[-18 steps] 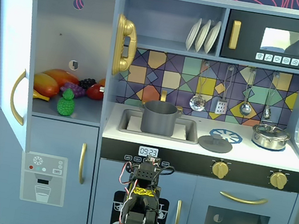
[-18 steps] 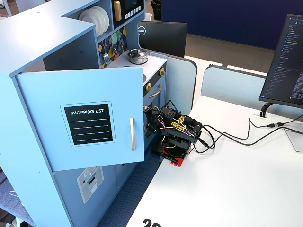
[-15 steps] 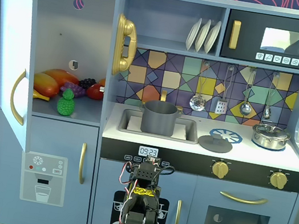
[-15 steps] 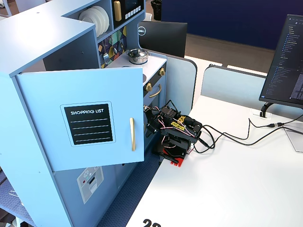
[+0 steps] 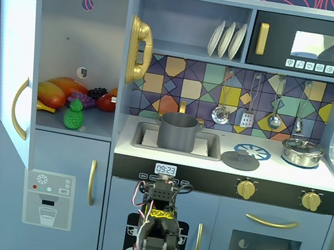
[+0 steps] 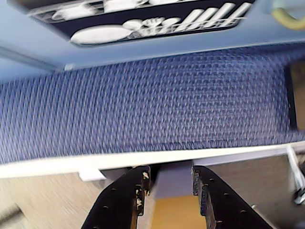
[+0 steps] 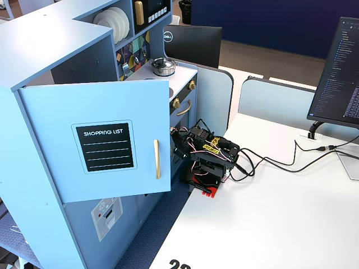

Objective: Pick up the green pineapple from the left cabinet and place it in the gray recipient

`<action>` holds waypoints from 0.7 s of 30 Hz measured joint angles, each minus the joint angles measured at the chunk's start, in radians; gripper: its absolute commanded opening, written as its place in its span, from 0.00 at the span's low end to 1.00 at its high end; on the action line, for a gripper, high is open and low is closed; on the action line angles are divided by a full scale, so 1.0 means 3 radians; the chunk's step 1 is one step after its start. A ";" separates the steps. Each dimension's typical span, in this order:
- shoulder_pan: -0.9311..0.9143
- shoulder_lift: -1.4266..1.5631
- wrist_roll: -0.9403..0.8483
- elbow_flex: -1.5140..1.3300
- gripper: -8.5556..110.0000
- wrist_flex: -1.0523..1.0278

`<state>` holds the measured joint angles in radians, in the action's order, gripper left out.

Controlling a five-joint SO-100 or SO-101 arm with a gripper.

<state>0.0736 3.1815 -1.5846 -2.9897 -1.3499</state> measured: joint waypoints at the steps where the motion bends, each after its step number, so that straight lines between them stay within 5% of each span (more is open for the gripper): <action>1: 0.0179 -0.0026 0.0005 0.0066 0.07 0.0026; 5: 0.1197 -0.0312 0.0066 0.0608 0.07 0.0537; 11: 0.2628 -0.0731 -0.0020 0.1207 0.16 0.2761; 21: 0.2874 -0.1314 0.0026 0.1432 0.40 0.4183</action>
<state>0.9357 2.7872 -1.5769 -2.5602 -0.0951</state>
